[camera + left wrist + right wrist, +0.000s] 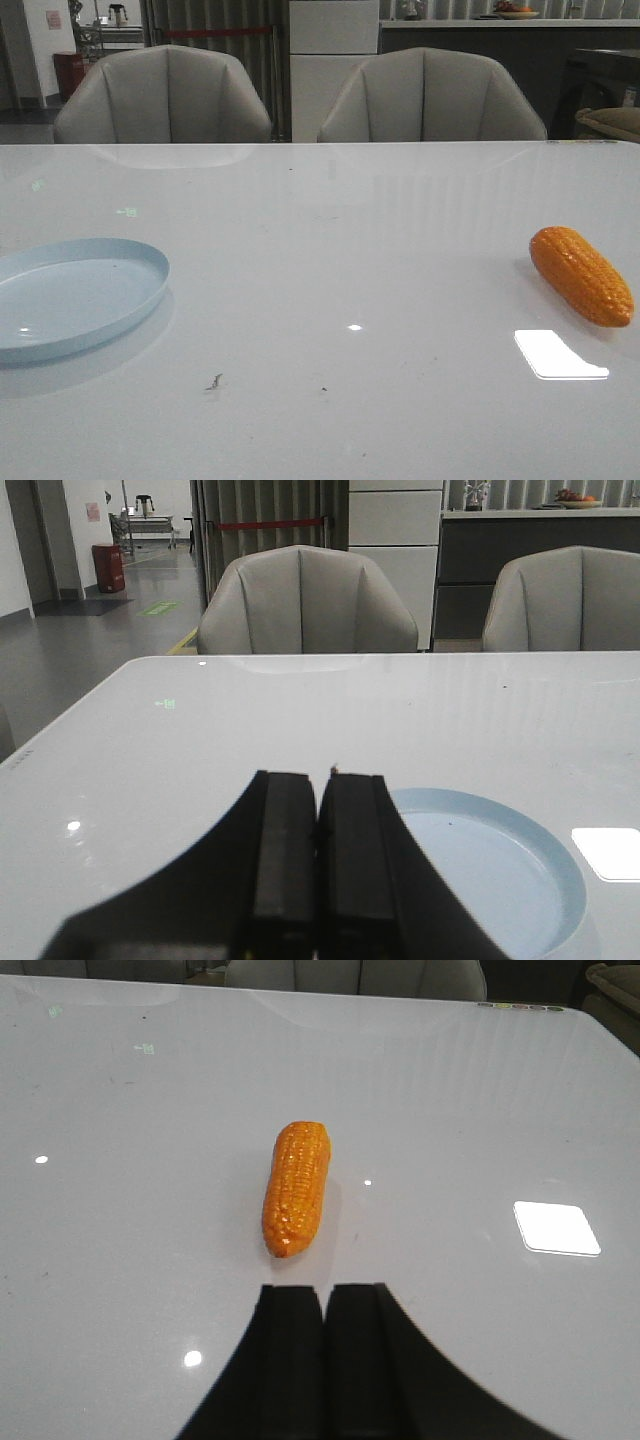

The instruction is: Place corn on plate with both arms

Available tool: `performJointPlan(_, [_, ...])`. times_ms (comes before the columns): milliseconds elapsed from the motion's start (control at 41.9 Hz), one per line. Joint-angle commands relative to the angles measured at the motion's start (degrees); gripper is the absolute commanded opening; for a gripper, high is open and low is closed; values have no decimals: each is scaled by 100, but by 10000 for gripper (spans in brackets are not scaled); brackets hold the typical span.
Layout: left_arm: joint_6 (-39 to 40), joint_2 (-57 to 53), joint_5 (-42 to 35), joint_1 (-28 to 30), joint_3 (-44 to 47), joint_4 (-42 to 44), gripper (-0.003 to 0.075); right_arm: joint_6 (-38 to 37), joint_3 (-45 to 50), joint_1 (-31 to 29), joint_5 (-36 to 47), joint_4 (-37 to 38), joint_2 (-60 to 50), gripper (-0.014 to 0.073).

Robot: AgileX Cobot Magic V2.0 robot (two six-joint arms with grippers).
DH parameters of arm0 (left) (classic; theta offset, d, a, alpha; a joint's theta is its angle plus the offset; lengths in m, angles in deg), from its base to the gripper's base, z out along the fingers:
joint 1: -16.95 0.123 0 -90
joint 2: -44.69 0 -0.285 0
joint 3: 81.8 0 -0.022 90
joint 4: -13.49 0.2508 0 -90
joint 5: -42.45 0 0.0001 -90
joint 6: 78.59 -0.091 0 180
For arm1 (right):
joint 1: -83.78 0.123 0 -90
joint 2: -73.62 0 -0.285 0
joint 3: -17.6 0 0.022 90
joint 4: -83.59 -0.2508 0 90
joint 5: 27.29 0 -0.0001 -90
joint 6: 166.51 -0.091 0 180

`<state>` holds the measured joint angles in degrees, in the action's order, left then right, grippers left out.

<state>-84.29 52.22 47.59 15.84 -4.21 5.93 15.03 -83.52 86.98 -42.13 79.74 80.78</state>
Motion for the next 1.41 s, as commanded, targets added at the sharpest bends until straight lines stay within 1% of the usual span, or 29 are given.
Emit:
performJointPlan(0, [53, -13, -559, 4, 18, -145, 90, 57, -93, 0, 475, 4, -127, 56])
performJointPlan(715, [53, -13, -589, 4, 18, -145, 90, 57, -93, 0, 475, 4, -127, 56])
performJointPlan(787, [53, -13, -716, 4, 18, -145, 90, 57, -93, 0, 562, 16, -127, 56])
performJointPlan(882, [53, -13, -1237, 4, 6, -145, 90, 57, -93, 0, 773, 16, -127, 56])
performJointPlan(1001, [53, -13, -1945, 4, 6, -145, 90, 57, -93, 0, 1125, 16, -127, 56])
performJointPlan(1097, [53, -13, -2203, 4, -103, -145, 90, 57, -93, 0, 1531, 16, -127, 56])
performJointPlan(1168, [53, -13, -2192, 4, -298, -133, 90, 57, -97, 7, 2065, 11, -127, 56])
performJointPlan(1216, [53, -13, -2183, 4, -479, -67, 90, 48, -97, 7, 2695, 6, -127, 56])
performJointPlan(1311, [53, -13, -2183, 4, -950, 139, 90, -352, -229, 7, 3806, 1, -123, 56])
performJointPlan(1383, [53, -13, -2131, 4, -1316, 324, 90, -670, -528, 7, 4045, 1, -123, 56])
